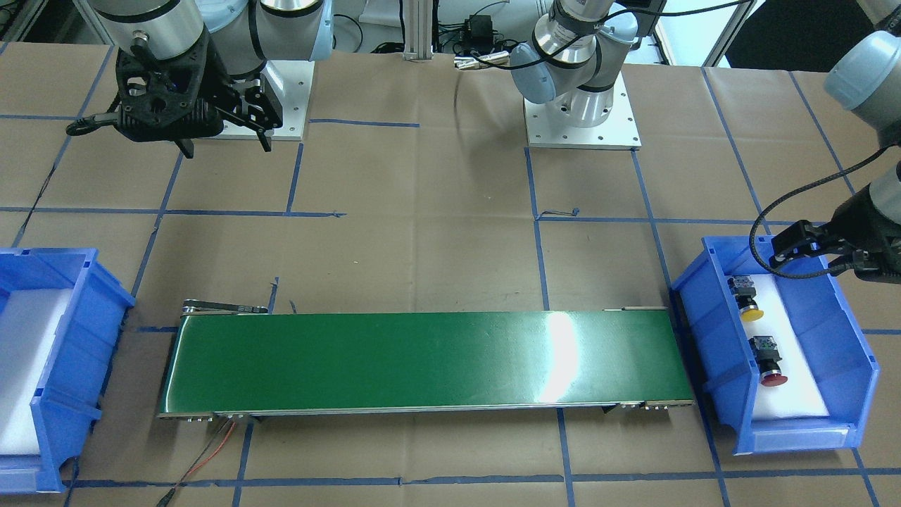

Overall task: Transport two buttons from left to right
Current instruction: 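Lower the left gripper onto the yellow-capped button and close on it, then lift the yellow button and carry it over the conveyor belt, then lower the yellow button onto the belt and open the left gripper, then move the left gripper back into the bin and grasp the red-capped button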

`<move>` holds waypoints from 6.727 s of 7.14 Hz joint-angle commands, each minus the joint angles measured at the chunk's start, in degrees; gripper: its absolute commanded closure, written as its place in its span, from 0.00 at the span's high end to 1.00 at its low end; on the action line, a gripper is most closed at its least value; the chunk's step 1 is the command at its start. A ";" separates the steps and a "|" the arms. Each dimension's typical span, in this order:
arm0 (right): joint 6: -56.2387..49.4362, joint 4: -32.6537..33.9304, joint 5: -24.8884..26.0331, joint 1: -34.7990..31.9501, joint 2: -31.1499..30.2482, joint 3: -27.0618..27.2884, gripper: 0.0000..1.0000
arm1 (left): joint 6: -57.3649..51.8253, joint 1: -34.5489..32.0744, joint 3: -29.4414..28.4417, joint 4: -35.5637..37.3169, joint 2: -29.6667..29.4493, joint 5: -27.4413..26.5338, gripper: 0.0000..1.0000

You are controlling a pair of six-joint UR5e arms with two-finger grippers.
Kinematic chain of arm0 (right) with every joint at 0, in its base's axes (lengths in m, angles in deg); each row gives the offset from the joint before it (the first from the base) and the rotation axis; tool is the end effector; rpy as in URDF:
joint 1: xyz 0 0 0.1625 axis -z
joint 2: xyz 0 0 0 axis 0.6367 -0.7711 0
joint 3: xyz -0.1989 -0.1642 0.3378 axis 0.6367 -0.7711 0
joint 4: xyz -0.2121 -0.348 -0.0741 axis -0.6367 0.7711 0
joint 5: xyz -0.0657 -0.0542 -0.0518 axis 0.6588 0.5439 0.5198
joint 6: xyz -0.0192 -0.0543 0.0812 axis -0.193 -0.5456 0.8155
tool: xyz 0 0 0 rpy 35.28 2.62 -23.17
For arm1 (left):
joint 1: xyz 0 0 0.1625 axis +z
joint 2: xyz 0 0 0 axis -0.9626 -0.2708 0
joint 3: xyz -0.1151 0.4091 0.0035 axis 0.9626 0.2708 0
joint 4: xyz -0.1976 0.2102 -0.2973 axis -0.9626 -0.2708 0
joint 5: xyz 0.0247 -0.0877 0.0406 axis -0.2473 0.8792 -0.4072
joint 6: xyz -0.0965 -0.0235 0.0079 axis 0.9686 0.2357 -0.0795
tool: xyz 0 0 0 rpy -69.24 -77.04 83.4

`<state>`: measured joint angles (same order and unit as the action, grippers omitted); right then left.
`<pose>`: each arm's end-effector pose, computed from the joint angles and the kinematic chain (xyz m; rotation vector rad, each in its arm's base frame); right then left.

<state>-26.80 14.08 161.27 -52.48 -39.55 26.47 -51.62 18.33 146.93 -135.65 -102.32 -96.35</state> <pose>0.1521 -0.4628 0.4957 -0.1958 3.1070 0.1118 0.2056 -0.5381 0.3419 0.1536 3.1277 0.0412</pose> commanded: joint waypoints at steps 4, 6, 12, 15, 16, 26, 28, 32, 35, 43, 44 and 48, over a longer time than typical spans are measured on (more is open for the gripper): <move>-0.02 2.14 -0.71 0.00 -0.28 -0.07 1.00 | 2.21 -0.03 8.01 13.33 -5.14 0.21 0.99; -0.02 2.14 -0.71 0.00 -0.28 -0.07 1.00 | 2.04 -0.03 10.22 19.39 -8.12 0.21 0.99; -0.02 2.05 -0.62 0.00 -0.11 0.01 1.00 | 2.04 0.06 10.14 19.33 -9.01 -0.14 0.45; -0.02 1.96 -0.62 0.00 -0.02 0.01 1.00 | 2.13 0.15 8.74 17.06 -8.14 -0.14 0.00; -0.02 1.96 -0.62 0.00 0.07 0.01 1.00 | 2.13 0.06 6.56 13.82 -6.57 -0.31 0.00; -0.11 1.61 -0.53 0.35 -0.19 0.01 1.00 | 26.43 -22.31 -14.83 -10.30 -5.05 -1.54 0.00; -0.11 1.61 -0.53 0.35 -0.02 0.01 1.00 | 30.94 -26.72 -12.46 -6.27 -8.11 -1.54 0.00; -0.11 1.61 -0.62 0.35 -0.02 0.01 1.00 | 32.27 -27.80 -3.79 9.76 -12.09 -1.72 0.00; -0.11 1.61 -0.62 0.35 0.07 0.01 1.00 | 32.27 -27.71 -1.55 13.53 -12.18 -1.81 0.11; -0.11 1.52 -0.53 0.35 -0.11 0.01 1.00 | 32.28 -27.89 -13.64 -6.80 -4.01 -1.28 1.00; -0.11 1.52 -0.53 0.35 -0.11 0.01 1.00 | 32.10 -27.80 -17.07 -10.17 -4.61 -1.28 1.00; -0.11 1.43 -0.53 0.26 -0.11 0.10 1.00 | 27.19 -23.34 -17.72 -10.47 -5.76 -1.37 1.00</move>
<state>-26.91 15.57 160.70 -52.17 -39.65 26.52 -22.62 -7.13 129.27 -146.13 -107.71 -97.69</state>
